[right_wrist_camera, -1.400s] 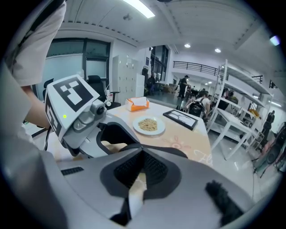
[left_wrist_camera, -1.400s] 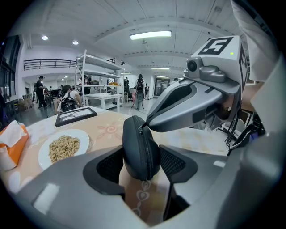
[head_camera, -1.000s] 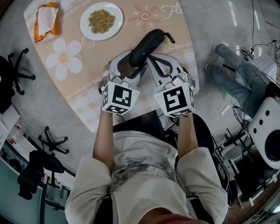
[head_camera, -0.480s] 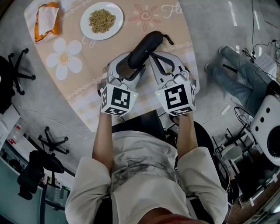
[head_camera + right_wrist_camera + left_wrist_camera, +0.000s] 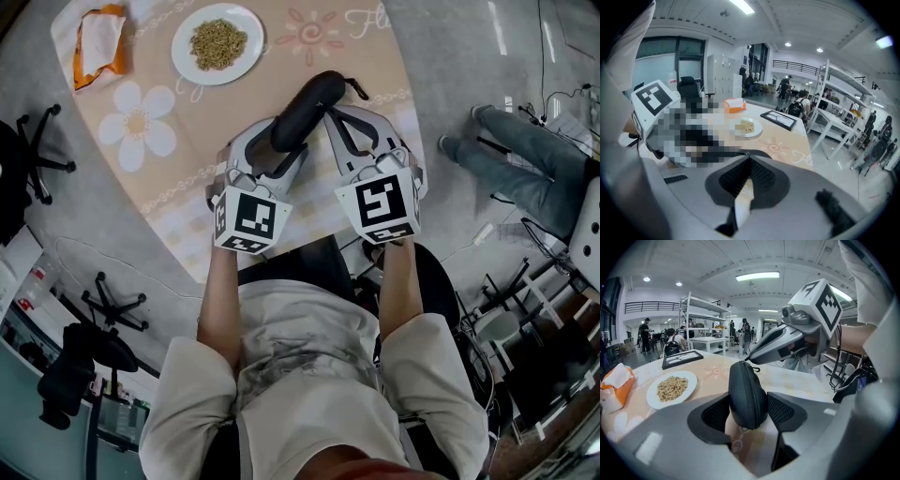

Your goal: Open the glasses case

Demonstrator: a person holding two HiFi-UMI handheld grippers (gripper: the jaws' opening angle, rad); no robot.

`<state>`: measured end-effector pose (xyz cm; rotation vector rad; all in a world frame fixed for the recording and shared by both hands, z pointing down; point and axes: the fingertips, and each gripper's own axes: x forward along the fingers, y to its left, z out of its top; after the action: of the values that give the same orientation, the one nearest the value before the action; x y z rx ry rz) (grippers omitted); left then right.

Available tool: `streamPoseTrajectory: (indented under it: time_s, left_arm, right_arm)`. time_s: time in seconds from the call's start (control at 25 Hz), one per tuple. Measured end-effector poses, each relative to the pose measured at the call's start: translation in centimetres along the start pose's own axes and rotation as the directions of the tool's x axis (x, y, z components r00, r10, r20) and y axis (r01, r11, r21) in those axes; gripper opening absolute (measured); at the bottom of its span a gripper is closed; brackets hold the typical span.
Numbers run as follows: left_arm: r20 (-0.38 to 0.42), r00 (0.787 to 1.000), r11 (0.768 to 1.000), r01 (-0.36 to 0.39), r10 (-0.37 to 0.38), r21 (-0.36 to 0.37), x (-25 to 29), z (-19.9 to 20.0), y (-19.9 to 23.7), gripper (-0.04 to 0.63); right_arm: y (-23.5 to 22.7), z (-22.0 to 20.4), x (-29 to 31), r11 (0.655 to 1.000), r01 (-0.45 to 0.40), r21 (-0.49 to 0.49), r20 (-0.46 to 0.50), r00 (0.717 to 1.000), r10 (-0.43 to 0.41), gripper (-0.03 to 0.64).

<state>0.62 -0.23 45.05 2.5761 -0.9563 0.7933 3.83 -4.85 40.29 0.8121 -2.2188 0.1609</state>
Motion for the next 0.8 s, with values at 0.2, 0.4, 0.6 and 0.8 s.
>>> streamPoseTrajectory:
  time_s: [0.2, 0.4, 0.6, 0.8]
  left_arm:
    - [-0.001, 1.0, 1.0, 0.0, 0.0, -0.007, -0.3, -0.2, -0.2, 0.259]
    - [-0.009, 1.0, 1.0, 0.001, -0.001, -0.005, -0.5, -0.6, -0.3, 0.259]
    - [-0.012, 1.0, 1.0, 0.001, -0.001, -0.007, -0.7, -0.8, -0.4, 0.259]
    - [-0.012, 1.0, 1.0, 0.0, 0.0, -0.011, -0.9, -1.0, -0.5, 0.258]
  right_arm:
    - [-0.3, -0.1, 0.1, 1.0, 0.006, 0.024, 0.002, 1.0, -0.006, 0.015]
    - [-0.7, -0.4, 0.2, 0.999, 0.016, 0.032, -0.01, 1.0, -0.015, 0.015]
    - [-1.1, -0.8, 0.4, 0.999, 0.023, 0.045, -0.02, 1.0, -0.022, 0.015]
    - [-1.6, -1.1, 0.5, 0.998, 0.037, 0.058, -0.033, 0.999, -0.035, 0.015]
